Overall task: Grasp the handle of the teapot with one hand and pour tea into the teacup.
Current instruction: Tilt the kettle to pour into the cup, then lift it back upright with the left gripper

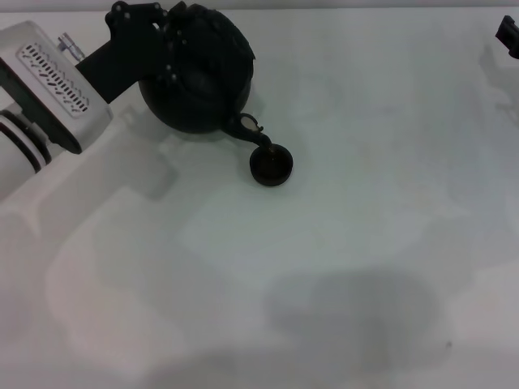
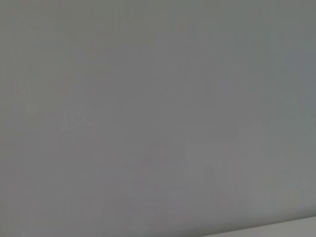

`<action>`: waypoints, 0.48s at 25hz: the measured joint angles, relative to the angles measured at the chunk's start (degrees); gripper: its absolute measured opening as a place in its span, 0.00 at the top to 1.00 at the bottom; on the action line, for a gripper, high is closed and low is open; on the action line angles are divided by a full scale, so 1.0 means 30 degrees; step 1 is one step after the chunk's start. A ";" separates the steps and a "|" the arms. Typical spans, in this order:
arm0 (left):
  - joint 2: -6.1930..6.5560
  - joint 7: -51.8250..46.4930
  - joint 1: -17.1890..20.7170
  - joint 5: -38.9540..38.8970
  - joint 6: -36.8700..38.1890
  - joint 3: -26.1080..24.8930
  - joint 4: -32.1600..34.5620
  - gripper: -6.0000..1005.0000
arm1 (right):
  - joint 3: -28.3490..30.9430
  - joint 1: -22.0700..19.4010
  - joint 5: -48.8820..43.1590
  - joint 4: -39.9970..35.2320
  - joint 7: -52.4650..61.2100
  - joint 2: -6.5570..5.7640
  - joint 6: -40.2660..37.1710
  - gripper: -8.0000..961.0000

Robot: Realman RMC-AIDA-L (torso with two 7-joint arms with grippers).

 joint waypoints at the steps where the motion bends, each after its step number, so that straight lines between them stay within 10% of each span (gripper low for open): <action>1: 0.0000 0.0166 -0.0033 0.0000 0.0000 0.0001 0.0001 0.91 | 0.0000 -0.0002 0.0000 0.0003 0.0000 0.0001 0.0000 0.15; 12: -0.0001 0.0912 -0.0118 0.0000 0.0001 0.0000 0.0436 0.91 | 0.0000 0.0007 -0.0030 0.0016 -0.0001 0.0000 -0.0031 0.15</action>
